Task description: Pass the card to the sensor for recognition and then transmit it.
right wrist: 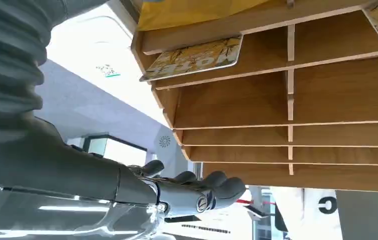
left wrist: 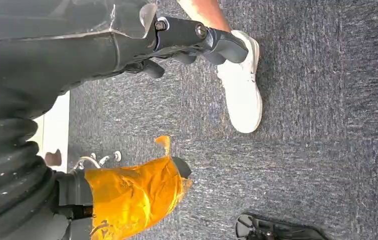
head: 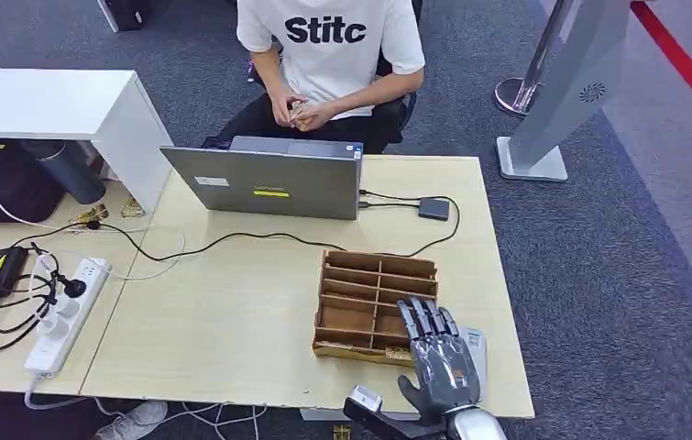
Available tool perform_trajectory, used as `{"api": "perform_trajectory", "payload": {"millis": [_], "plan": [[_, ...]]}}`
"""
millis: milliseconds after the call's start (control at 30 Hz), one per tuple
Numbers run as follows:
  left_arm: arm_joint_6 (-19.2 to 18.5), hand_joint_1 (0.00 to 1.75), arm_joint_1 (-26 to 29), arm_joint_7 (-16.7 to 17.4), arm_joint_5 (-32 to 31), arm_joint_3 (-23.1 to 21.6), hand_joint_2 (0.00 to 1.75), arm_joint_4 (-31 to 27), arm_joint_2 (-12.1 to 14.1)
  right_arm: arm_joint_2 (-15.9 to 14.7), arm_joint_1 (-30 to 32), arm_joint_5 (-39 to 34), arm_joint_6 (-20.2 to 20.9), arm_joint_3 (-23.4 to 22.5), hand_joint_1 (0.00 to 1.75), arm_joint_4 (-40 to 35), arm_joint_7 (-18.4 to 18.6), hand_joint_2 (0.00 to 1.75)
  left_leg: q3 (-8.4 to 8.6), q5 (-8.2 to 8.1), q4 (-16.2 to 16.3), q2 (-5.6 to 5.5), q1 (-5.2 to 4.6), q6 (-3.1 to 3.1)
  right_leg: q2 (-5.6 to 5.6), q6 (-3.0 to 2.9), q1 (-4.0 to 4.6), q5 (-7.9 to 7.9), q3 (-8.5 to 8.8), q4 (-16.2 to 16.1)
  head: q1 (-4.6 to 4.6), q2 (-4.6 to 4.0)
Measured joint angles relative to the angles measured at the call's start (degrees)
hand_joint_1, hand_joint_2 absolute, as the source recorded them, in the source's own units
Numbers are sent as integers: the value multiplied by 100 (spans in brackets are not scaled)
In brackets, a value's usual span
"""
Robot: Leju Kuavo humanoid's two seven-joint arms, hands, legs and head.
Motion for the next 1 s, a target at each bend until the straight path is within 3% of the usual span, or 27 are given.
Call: {"api": "perform_trajectory", "payload": {"millis": [1000], "plan": [[-44,0,-2,-7,-48,0,175,0,35,-70,-33,-107,216,166,0,184,-46,175,0,0,0,0,0,0,0,0,0,0,0,0,0,0]]}}
